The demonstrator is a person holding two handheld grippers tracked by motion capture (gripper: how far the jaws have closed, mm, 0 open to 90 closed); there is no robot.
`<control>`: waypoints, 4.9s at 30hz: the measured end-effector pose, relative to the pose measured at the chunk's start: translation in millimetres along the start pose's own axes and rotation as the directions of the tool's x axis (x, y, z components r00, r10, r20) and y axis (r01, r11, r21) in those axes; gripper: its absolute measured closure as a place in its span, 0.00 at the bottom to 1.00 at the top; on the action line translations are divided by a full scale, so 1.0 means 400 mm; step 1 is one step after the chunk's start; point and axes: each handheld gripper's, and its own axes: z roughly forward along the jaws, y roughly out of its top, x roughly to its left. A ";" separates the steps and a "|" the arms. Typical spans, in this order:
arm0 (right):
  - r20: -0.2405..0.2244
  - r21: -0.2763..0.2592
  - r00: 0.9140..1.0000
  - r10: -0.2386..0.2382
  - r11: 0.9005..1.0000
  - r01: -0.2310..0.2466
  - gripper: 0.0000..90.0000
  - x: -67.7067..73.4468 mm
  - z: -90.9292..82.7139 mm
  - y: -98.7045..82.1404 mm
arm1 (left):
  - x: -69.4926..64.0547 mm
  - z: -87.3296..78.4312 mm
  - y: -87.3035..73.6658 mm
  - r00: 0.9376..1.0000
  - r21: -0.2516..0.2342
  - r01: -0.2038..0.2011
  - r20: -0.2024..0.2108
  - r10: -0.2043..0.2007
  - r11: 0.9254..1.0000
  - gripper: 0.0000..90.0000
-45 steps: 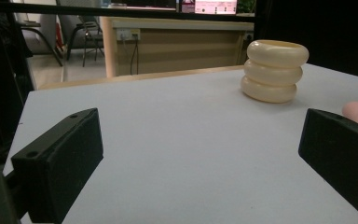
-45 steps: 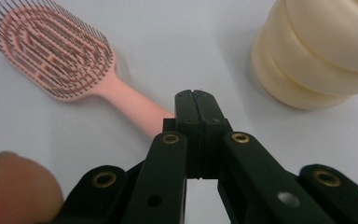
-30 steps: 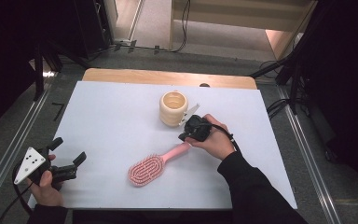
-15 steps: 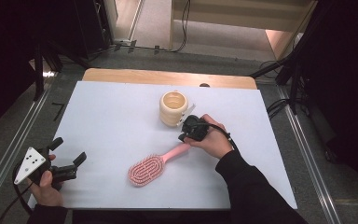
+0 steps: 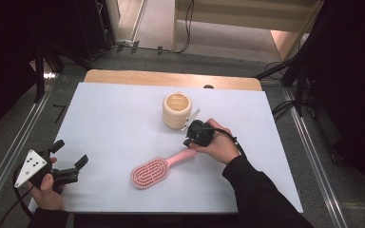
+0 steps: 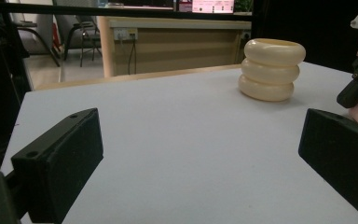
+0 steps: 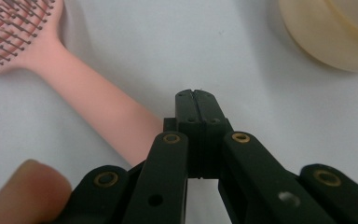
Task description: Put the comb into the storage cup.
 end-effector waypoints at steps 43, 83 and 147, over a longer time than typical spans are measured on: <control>-0.069 0.088 0.993 -0.091 0.991 0.097 0.98 0.146 -0.040 -0.070 | -0.001 0.000 0.000 1.000 0.003 -0.003 -0.006 0.003 1.000 0.00; -0.097 0.147 0.981 -0.167 0.973 0.180 0.28 0.229 0.005 -0.004 | -0.001 0.000 0.000 1.000 0.001 -0.001 -0.004 0.001 1.000 0.00; -0.038 -0.004 0.996 -0.079 0.997 0.079 0.75 0.213 -0.010 0.008 | -0.001 0.000 0.000 1.000 0.005 -0.003 -0.003 0.003 1.000 0.00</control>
